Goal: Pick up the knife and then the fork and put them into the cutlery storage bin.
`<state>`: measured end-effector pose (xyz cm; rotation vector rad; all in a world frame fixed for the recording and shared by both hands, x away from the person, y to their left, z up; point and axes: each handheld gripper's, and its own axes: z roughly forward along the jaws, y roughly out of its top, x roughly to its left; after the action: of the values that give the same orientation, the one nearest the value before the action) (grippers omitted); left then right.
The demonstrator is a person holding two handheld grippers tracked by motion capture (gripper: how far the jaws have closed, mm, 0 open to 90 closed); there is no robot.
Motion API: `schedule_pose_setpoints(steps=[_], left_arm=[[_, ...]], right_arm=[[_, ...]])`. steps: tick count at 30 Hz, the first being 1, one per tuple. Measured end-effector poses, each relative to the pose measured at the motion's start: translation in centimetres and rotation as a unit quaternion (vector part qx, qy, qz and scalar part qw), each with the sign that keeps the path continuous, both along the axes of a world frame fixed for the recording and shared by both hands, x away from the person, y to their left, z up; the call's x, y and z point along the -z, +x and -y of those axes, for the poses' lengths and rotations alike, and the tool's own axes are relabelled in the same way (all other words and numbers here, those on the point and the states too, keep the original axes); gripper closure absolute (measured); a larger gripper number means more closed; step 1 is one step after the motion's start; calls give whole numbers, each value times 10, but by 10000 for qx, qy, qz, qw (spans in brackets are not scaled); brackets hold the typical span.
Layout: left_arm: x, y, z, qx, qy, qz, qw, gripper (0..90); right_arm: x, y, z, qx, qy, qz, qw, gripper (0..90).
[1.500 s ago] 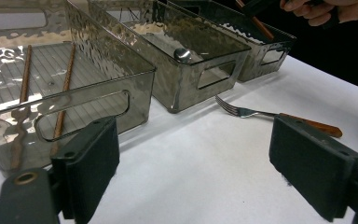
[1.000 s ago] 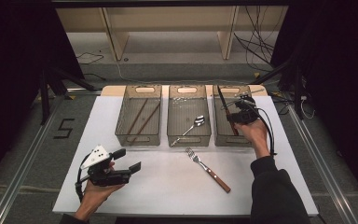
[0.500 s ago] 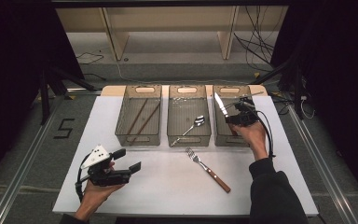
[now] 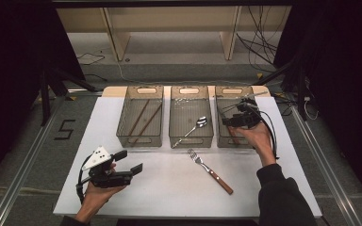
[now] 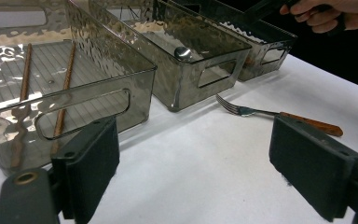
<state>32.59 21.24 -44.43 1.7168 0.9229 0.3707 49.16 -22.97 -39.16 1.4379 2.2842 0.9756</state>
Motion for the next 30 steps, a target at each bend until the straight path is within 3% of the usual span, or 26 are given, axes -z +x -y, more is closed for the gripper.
schedule_pose_setpoints(steps=[11, 19, 30], left_arm=[[0, 0, 0, 6, 2, 7, 10000, 155], [0, 0, 0, 0, 0, 10, 10000, 155], [0, 0, 0, -4, 4, 2, 10000, 155]], right_arm=[[-23, -34, -16, -567, 31, 315, 9979, 329], [-22, -53, -24, -757, 47, 362, 9965, 308], [-13, -70, -35, -926, 52, 251, 9954, 267]])
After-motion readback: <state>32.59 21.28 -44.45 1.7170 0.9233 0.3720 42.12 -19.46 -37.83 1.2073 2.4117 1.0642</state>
